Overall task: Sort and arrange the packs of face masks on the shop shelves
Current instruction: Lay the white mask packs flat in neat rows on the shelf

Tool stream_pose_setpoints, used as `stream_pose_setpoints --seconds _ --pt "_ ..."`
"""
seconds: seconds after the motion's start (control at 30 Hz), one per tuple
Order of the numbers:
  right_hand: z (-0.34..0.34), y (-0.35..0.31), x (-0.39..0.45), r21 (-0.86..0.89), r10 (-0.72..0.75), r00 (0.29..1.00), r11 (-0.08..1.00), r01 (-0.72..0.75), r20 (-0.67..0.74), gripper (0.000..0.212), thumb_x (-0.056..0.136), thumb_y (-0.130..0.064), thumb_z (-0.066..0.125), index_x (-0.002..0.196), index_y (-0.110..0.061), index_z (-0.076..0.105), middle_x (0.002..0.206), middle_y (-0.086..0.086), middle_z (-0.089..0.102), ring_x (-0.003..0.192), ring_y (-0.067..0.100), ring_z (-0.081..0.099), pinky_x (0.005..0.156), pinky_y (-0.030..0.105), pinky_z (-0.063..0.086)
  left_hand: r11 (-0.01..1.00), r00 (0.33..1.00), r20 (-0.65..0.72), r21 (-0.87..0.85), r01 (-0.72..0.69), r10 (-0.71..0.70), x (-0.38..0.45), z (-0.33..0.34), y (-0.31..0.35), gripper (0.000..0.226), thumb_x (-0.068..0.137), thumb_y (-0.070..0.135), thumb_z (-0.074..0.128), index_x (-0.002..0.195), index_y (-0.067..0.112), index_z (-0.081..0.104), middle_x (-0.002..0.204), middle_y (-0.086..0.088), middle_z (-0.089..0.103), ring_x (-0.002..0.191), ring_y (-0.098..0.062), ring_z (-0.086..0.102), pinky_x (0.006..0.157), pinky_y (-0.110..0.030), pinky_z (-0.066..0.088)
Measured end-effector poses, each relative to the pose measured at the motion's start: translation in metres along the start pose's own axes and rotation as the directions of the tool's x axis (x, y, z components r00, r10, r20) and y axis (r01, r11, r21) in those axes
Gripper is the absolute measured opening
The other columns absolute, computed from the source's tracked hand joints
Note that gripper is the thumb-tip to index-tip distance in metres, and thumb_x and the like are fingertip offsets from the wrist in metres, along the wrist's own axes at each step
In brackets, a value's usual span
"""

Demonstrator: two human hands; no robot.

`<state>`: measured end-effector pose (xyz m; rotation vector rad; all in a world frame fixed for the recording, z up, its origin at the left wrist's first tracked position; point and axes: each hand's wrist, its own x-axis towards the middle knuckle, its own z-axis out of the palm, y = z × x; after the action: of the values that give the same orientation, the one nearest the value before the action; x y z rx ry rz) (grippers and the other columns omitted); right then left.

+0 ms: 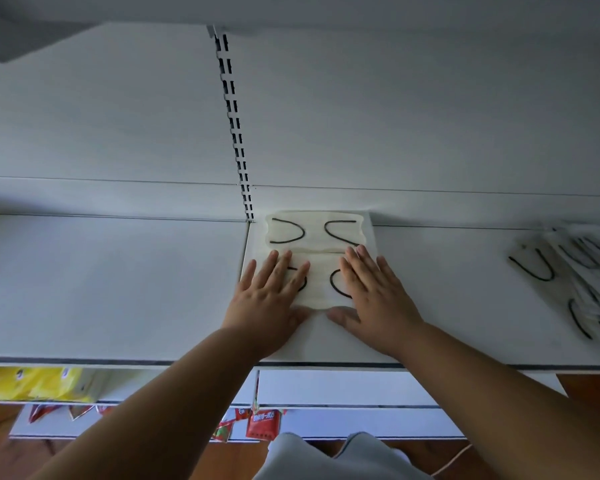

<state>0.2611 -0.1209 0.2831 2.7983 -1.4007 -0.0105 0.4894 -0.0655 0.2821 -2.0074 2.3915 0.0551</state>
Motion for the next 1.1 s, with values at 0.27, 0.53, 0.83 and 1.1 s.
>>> stream_pose_setpoints --seconds 0.27,0.53,0.83,1.1 --pt "-0.007 0.008 0.004 -0.037 -0.018 0.999 0.999 0.019 0.041 0.104 0.084 -0.078 -0.012 0.157 -0.007 0.007 0.165 0.010 -0.002 0.153 0.023 -0.007 0.124 0.043 -0.002 0.998 0.995 -0.088 -0.053 0.036 -0.041 0.002 -0.003 -0.002 0.083 0.086 0.076 0.010 0.159 0.037 0.002 0.169 -0.005 0.003 0.155 -0.024 -0.001 0.126 -0.045 0.005" --pt "-0.015 0.001 0.000 0.109 -0.024 0.981 0.993 0.046 -0.192 0.073 0.103 -0.054 0.016 0.137 -0.003 0.055 0.153 0.017 0.041 0.144 0.032 0.035 0.118 0.050 0.026 0.968 0.953 -0.281 -0.247 0.040 -0.111 -0.014 -0.009 -0.006 0.053 0.097 0.055 0.033 0.140 0.033 0.052 0.153 -0.004 0.046 0.142 -0.030 0.040 0.116 -0.047 0.031" --pt "-0.053 0.031 0.080 0.121 0.079 0.996 0.989 -0.083 0.035 0.048 0.095 -0.028 0.057 0.140 -0.012 0.049 0.154 0.008 0.040 0.139 0.029 0.041 0.107 0.041 0.041 0.947 0.975 -0.153 -0.301 0.108 -0.160 0.044 -0.045 -0.012 0.032 0.097 0.030 0.058 0.128 0.034 0.063 0.148 0.010 0.050 0.137 -0.018 0.041 0.113 -0.035 0.031" --pt "-0.048 0.034 0.088 0.049 -0.006 1.000 0.999 0.006 0.006 0.037 0.088 -0.044 0.064 0.112 -0.017 0.061 0.116 0.005 0.062 0.110 0.030 0.055 0.090 0.037 0.044 0.892 0.969 -0.066 -0.409 0.191 -0.238 0.058 -0.045 -0.015 0.039 0.097 0.023 0.059 0.135 0.030 0.058 0.149 0.008 0.047 0.134 -0.020 0.045 0.110 -0.033 0.037"
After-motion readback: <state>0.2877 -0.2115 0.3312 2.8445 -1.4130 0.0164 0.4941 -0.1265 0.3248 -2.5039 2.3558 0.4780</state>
